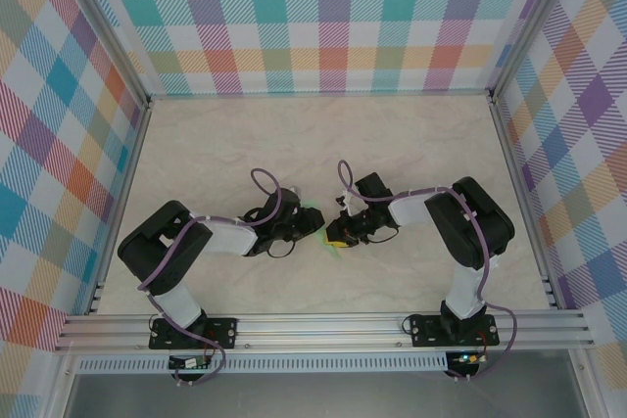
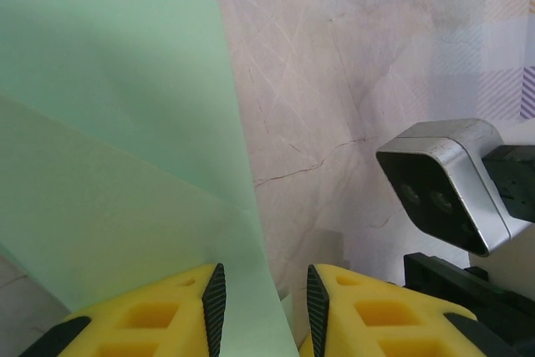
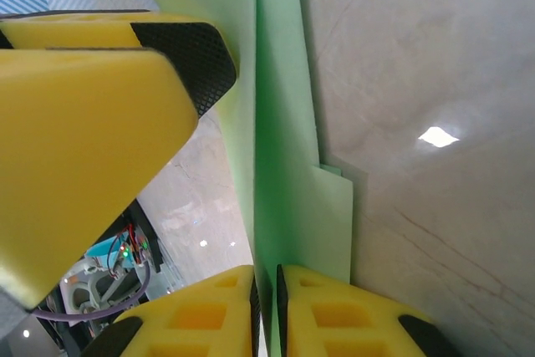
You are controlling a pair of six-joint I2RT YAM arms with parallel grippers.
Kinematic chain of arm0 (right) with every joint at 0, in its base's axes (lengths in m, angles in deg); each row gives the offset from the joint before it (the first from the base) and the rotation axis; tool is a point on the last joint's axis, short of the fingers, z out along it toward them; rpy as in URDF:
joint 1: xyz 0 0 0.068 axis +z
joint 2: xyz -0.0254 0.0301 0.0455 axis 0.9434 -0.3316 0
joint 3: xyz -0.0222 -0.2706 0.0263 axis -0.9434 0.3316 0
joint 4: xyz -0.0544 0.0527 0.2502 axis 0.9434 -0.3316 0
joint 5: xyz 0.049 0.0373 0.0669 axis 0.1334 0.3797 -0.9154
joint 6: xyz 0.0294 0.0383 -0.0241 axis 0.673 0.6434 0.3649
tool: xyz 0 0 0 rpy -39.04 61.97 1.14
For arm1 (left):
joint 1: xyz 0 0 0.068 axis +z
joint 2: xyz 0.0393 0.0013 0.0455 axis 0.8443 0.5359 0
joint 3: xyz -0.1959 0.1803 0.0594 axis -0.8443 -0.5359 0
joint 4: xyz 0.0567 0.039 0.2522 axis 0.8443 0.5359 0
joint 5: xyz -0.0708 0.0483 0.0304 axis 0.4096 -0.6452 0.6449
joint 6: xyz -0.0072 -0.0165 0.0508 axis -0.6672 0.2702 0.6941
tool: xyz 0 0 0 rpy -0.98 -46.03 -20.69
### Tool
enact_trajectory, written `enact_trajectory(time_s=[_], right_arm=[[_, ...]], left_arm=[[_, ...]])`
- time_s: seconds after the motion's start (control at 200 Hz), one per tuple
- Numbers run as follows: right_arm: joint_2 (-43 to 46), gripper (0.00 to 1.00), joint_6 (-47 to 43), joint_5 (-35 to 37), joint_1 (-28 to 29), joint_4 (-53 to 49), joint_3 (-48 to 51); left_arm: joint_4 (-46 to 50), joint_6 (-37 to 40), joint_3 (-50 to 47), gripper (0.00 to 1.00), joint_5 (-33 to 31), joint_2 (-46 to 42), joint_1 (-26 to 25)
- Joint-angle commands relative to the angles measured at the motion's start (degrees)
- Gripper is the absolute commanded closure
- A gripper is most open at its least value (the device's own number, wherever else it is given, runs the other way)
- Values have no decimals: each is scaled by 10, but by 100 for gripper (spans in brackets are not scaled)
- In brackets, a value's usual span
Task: Fold a paper plane with a square sheet of paper (pick it up from the middle)
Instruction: Fold the wing for the fifth time at the center of the table.
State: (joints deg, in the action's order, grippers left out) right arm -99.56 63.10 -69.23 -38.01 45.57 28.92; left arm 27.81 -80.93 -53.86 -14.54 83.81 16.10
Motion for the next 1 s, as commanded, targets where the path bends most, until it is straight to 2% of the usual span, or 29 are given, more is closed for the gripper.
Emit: enact_trajectory(time_s=[0.0,0.305,0.415,0.55,0.81,0.995], right_arm=[[15,83,-14,-8,-1,-33,-2],[35,83,-28,-16,-1,-57,3],[36,88,-30,-20,-1,-54,9],[20,89,-39,-9,-1,-55,26],[6,87,-53,-10,-1,-67,28],[34,86,-51,-14,-1,-92,11]], left_arm=[[18,13,13,67,-5,12,-2],[27,17,14,67,-3,10,-2],[29,18,15,67,-2,11,-2],[31,18,14,67,-4,10,-1],[34,19,19,67,1,12,0],[38,19,20,67,3,11,0]])
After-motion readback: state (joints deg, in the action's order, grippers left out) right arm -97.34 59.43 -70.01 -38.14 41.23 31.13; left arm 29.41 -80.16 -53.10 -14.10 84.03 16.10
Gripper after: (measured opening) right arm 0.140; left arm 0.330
